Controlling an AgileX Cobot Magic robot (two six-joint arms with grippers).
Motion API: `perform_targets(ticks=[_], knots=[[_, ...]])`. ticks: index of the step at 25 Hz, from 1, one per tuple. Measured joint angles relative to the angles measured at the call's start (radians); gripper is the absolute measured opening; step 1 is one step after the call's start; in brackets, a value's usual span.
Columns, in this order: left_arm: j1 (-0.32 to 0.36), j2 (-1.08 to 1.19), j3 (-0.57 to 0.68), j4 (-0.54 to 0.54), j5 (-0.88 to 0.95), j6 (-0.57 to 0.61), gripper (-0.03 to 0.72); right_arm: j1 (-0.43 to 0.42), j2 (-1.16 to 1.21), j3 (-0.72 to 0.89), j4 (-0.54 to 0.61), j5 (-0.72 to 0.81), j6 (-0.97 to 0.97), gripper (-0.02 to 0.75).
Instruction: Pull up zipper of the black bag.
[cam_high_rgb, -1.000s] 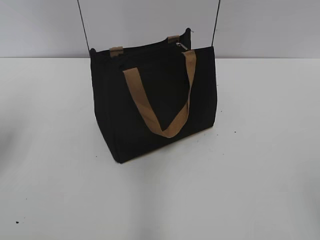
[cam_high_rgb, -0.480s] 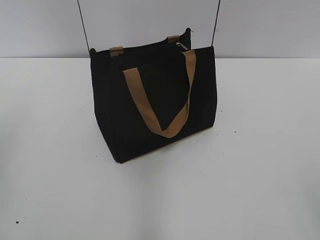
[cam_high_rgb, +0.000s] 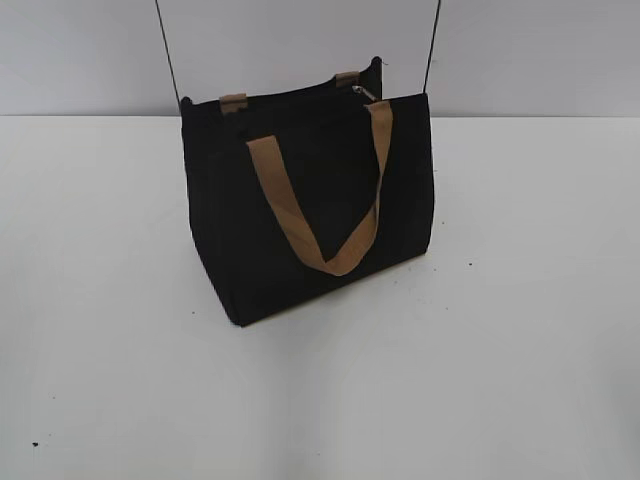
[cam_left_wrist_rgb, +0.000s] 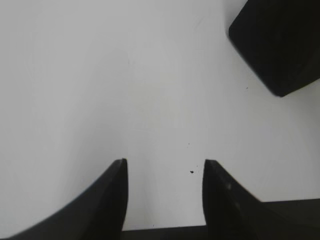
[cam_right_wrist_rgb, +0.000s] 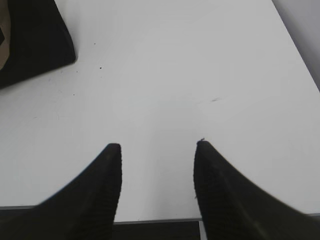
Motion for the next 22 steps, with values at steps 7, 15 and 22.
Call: perform_targets(ticks=[7, 15, 22], knots=[[0.0, -0.3, 0.099, -0.021, -0.013, 0.035, 0.376, 0.0, 0.0, 0.0, 0.0, 0.0, 0.0, 0.363], [0.0, -0.486, 0.187, -0.029, -0.033, 0.113, 0.376, 0.0, 0.0, 0.0, 0.001, 0.0, 0.0, 0.363], [0.0, -0.488, 0.191, -0.038, -0.035, 0.139, 0.375, 0.0, 0.0, 0.0, 0.001, 0.0, 0.0, 0.363]])
